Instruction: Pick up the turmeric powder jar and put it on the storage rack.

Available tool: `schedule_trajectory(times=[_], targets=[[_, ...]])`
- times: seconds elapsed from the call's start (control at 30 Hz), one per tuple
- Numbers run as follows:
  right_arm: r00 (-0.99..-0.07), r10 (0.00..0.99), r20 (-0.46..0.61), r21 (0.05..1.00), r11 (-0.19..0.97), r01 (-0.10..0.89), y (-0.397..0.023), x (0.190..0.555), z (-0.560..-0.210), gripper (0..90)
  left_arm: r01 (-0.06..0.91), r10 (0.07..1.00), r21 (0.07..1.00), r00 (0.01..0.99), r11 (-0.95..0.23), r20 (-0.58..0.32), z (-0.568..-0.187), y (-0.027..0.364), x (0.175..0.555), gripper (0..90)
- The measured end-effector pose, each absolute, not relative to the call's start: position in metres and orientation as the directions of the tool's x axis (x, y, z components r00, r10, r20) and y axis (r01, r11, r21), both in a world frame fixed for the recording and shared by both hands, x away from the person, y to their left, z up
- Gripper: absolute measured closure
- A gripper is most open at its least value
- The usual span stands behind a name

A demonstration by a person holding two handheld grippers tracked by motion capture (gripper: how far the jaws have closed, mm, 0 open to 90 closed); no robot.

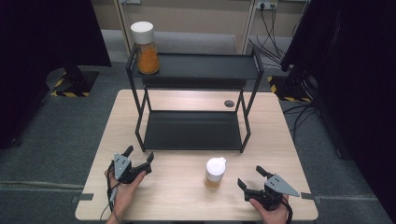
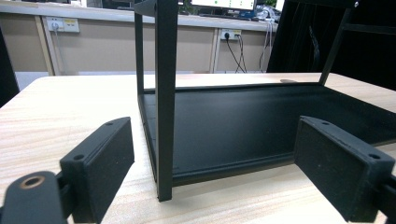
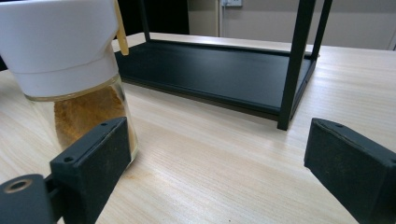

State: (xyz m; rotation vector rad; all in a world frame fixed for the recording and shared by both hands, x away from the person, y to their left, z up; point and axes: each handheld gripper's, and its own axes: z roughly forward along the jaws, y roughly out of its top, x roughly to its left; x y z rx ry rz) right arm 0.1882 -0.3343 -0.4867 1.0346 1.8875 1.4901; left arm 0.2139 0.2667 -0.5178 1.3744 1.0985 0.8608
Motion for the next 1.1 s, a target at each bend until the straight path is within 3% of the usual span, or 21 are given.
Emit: schedule_trajectory(times=[0.2, 0.63, 1.1], targets=[[-0.629, 0.771, 0.098, 0.963, 0.085, 0.254, -0.335, 0.192, -0.487, 7.5, 0.136, 0.95, 0.989, 0.298, 0.058, -0.097, -0.518, 0.266, 0.214, 11.6], [-0.726, 0.684, 0.071, 0.961, 0.147, 0.233, -0.307, 0.208, -0.473, 8.2, 0.143, 0.949, 0.988, 0.296, 0.065, -0.105, -0.517, 0.267, 0.214, 11.6], [-0.778, 0.624, 0.076, 0.955, 0.179, 0.237, -0.281, 0.233, -0.475, 17.3, 0.146, 0.949, 0.987, 0.295, 0.07, -0.111, -0.517, 0.267, 0.215, 11.5]])
